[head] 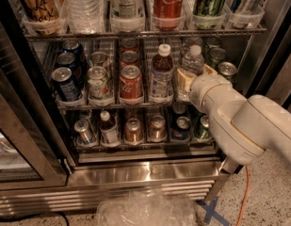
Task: Pick water bottle from middle shelf of fridge
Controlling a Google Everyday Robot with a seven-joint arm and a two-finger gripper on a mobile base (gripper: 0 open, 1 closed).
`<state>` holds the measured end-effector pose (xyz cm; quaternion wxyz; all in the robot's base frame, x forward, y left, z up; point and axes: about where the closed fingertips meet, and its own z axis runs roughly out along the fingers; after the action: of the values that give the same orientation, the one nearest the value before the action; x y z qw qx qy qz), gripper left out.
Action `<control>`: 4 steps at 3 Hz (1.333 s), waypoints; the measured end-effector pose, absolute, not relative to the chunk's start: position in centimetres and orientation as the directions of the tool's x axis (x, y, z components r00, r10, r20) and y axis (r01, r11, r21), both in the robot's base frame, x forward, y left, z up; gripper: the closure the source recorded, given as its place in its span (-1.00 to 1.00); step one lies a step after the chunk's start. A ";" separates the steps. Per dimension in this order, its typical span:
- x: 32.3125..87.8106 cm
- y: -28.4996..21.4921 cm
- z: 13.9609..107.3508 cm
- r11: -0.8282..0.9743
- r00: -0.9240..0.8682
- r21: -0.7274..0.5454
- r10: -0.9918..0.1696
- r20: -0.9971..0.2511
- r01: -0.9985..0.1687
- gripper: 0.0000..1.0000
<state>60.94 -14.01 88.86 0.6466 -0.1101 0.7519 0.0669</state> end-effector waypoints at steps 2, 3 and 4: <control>59.6 -13.7 91.4 0.960 -0.093 -0.055 -0.083 -0.992 -0.275 1.00; 58.5 -13.2 91.6 0.956 -0.098 -0.067 -0.099 -0.990 -0.287 1.00; 54.0 -12.3 92.2 0.942 -0.098 -0.096 -0.133 -0.986 -0.322 1.00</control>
Offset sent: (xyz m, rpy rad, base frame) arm -0.0115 0.0036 0.0219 -0.0026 -0.0368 0.0216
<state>53.97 -12.27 92.17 0.6537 -0.1544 0.7373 0.0721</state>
